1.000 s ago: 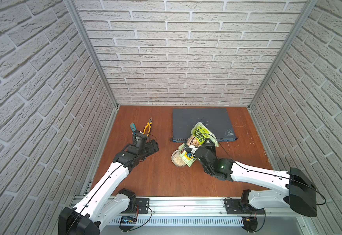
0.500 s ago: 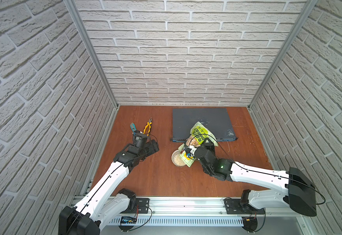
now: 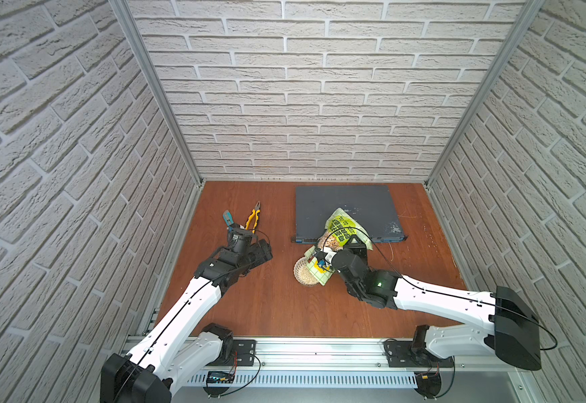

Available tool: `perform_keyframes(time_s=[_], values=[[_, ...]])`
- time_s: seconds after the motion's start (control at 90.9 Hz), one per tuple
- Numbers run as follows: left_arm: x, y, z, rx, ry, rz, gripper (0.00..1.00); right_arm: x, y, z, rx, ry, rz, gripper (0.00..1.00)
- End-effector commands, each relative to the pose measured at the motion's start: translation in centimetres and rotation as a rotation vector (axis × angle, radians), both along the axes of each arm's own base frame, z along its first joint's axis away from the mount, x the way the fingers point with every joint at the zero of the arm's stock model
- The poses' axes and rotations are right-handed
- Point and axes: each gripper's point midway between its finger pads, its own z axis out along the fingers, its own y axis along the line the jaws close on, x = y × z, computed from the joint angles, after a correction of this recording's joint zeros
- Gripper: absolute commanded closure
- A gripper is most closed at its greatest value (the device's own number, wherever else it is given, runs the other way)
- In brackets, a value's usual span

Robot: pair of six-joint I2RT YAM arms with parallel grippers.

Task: Pour the oats into the breakfast bowl
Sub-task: Pour the oats into the bowl.

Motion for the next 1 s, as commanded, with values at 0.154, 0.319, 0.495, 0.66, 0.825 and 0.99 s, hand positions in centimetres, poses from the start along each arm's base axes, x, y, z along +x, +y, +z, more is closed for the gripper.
perform_keyframes(time_s=[0.154, 0.319, 0.495, 0.66, 0.825, 0.99], values=[[0.2, 0.3, 0.4, -0.006, -0.022, 0.017, 0.07, 0.6, 0.8, 4.3, 0.226, -0.122, -0.074, 0.97], [0.1, 0.3, 0.3, -0.005, -0.020, 0.016, 0.07, 0.6, 0.5, 4.1, 0.226, -0.119, -0.086, 0.96], [0.1, 0.3, 0.3, -0.007, -0.019, 0.016, 0.07, 0.4, -0.2, 4.1, 0.271, -0.107, -0.103, 0.96], [0.2, 0.3, 0.4, -0.008, -0.018, 0.018, 0.07, 0.4, -1.2, 3.5, 0.299, -0.084, -0.137, 0.97], [0.2, 0.2, 0.5, -0.010, -0.018, 0.019, 0.07, 0.4, -1.9, 3.2, 0.367, -0.053, -0.159, 0.96], [0.2, 0.3, 0.6, -0.009, -0.019, 0.020, 0.07, 0.3, -2.7, 2.7, 0.427, -0.025, -0.179, 0.96]])
